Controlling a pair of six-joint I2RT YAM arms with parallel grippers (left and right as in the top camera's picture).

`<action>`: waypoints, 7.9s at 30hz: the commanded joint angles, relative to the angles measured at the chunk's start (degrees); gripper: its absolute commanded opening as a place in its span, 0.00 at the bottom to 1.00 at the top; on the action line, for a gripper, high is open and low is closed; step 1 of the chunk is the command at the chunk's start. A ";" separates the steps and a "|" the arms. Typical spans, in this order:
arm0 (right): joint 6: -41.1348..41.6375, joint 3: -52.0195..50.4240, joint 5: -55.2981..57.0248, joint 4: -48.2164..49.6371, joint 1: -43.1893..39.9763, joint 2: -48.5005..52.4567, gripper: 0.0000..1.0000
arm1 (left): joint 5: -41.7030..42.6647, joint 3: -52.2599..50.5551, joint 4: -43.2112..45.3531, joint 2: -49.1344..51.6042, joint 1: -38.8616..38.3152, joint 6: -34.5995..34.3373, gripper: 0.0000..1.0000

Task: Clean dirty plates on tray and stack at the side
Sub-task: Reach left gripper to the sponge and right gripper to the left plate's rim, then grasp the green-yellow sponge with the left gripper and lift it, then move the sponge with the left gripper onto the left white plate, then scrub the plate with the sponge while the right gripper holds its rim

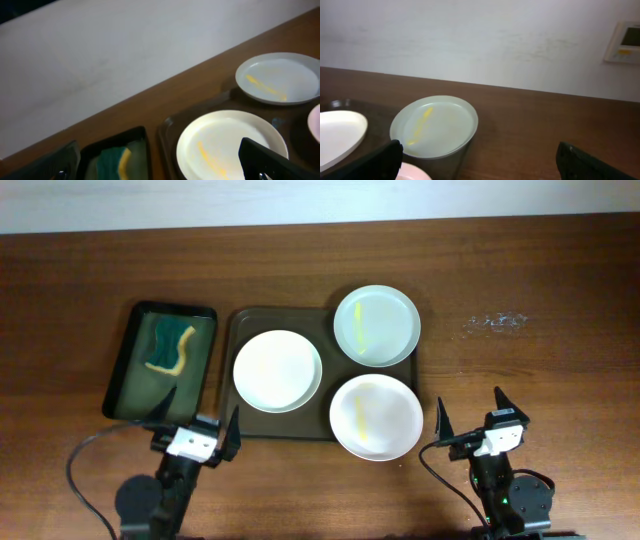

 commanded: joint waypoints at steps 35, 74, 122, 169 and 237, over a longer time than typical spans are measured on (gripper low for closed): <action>3.32 62.34 -24.90 -44.46 -0.37 66.73 0.98 | 11.63 55.56 -47.52 53.27 0.33 -0.87 1.00; 39.30 73.96 -4.02 -27.12 28.96 110.27 0.43 | -15.67 77.05 -52.59 86.27 11.80 -19.41 0.97; 39.74 73.94 -0.13 -24.33 30.82 118.62 0.04 | -8.74 77.02 -42.56 107.84 12.04 0.15 0.41; 36.83 73.96 -19.08 -26.47 23.67 118.62 0.04 | 7.04 98.55 -73.09 108.21 3.17 -12.85 0.00; 40.79 73.81 -16.28 -29.64 25.81 118.62 0.04 | -0.66 68.02 -46.21 108.21 -13.81 -20.46 0.00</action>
